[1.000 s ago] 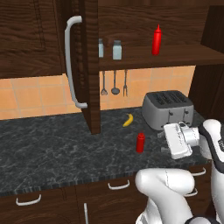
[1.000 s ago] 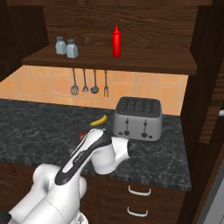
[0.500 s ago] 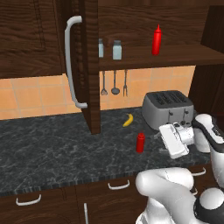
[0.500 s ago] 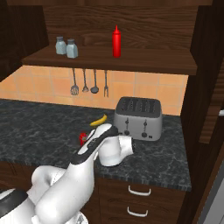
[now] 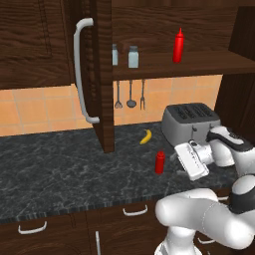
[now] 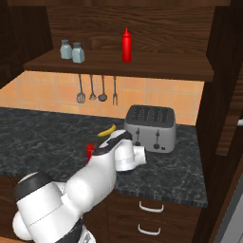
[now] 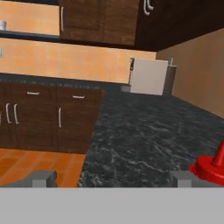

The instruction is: Put the shaker and condiment bottle from the counter next to their counterparts in the cabinet.

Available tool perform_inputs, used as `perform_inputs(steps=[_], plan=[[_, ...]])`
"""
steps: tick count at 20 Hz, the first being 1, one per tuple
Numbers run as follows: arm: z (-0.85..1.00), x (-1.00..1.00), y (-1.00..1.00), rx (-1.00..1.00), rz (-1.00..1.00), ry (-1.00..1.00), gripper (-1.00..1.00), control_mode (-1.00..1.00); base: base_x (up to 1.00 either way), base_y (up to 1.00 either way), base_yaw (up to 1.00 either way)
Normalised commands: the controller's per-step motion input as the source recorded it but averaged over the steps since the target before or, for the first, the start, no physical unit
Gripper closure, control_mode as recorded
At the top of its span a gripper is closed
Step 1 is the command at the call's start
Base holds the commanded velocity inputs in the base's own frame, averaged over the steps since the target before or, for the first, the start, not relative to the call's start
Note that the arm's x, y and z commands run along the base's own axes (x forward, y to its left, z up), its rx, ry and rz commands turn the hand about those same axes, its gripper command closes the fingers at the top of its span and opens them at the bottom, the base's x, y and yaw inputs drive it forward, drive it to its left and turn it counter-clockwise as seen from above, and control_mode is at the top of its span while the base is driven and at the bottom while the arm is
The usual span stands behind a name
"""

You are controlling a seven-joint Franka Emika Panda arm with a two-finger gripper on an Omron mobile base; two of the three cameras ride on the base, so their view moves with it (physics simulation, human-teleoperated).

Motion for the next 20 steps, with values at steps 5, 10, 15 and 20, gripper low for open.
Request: perform_inputs(steps=[5,10,15,20], plan=[[-0.25,0.22,-0.09,0.00,0.03,0.00,-1.00,-1.00,0.00,0.00,0.00],[-0.26,0.23,0.00,0.00,0.00,-0.01,-1.00,-1.00,0.00,0.00,0.00],[-0.20,0.21,0.00,0.00,0.00,-0.02,-1.00,-1.00,0.00,0.00,0.00],[-0.07,0.29,0.00,0.00,0.00,0.00,-1.00,-1.00,0.00,0.00,0.00]])
